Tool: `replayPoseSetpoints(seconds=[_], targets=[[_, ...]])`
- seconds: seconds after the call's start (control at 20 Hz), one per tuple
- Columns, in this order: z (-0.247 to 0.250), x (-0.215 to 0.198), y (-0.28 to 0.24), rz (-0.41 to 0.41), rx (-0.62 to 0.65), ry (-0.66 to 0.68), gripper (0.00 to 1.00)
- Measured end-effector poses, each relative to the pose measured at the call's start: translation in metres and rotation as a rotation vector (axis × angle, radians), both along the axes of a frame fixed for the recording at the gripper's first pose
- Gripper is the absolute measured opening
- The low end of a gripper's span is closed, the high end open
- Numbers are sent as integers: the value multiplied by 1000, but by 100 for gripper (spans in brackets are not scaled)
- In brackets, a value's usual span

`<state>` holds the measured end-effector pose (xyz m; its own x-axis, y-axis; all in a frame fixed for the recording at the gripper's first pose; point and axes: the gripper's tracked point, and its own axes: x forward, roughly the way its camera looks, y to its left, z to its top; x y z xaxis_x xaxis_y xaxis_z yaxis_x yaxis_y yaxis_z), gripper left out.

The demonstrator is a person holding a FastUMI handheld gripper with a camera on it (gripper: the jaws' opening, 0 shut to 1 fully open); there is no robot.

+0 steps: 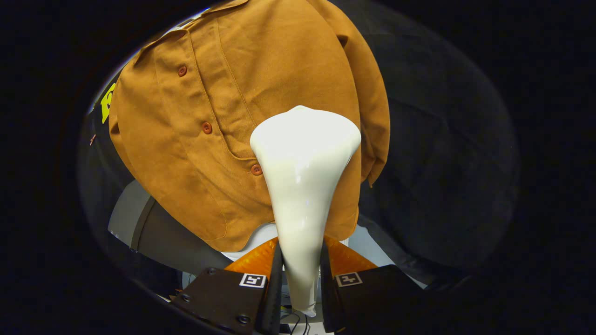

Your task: Iron the clothes twice with a garment steamer, once on the left side and once on the right side.

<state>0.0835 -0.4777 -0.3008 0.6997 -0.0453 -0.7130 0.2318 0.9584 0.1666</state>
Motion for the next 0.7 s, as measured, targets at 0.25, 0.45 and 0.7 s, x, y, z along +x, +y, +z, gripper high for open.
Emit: replayPoseSetpoints(seconds=[0.25,0.45,0.7], targets=[[67,-10,15,-29,-58,-131,39],[114,-21,48,-18,-88,-225,39],[161,-24,115,41,-122,-301,39]])
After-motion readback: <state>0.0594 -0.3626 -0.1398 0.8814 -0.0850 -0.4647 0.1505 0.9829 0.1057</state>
